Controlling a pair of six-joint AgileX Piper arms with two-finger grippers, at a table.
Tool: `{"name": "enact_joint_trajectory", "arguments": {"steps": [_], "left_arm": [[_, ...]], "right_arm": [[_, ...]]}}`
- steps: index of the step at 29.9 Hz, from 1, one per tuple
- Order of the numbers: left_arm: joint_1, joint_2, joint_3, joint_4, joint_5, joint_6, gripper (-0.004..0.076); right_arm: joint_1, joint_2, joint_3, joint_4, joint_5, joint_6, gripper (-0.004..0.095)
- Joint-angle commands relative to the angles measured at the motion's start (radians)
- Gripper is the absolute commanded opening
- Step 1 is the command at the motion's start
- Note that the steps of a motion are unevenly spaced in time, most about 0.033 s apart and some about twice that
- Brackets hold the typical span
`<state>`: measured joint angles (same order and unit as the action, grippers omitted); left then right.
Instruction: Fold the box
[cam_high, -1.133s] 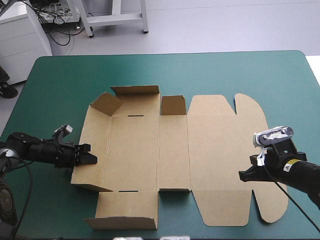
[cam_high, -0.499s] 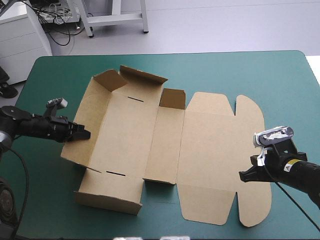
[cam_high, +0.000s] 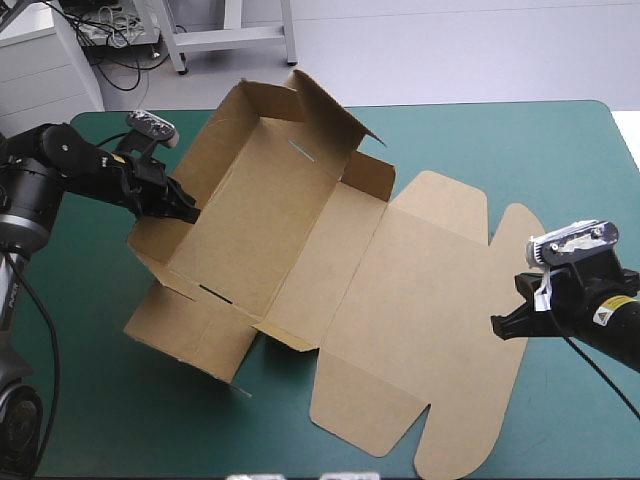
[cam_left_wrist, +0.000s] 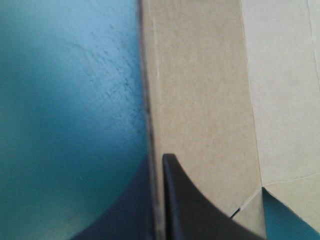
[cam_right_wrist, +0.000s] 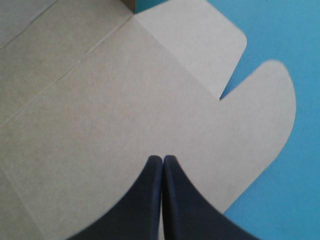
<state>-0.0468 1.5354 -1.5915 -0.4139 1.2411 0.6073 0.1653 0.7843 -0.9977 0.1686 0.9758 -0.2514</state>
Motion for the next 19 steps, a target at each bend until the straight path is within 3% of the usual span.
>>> {"name": "enact_joint_trajectory", "arguments": {"steps": [1,6,12,19], "left_arm": [[-0.08,-0.044,-0.072,0.076,-0.033,0.004,-0.0031],[-0.226,-0.042,-0.075,0.26,-0.179,0.007,-0.0032],[-0.453,-0.022,-0.075,0.521,-0.333,0.007,-0.0032],[-0.64,0.008,-0.062,0.792,-0.448,-0.013,-0.0032]], "right_arm": [[-0.006,-0.009,-0.09,-0.003,-0.047,-0.006,-0.0018],[-0.006,-0.009,-0.162,-0.019,-0.037,0.009,-0.0018],[-0.006,-0.009,-0.204,-0.116,0.021,0.045,-0.0018],[-0.006,-0.009,-0.204,-0.122,0.021,0.047,-0.0018]]}}
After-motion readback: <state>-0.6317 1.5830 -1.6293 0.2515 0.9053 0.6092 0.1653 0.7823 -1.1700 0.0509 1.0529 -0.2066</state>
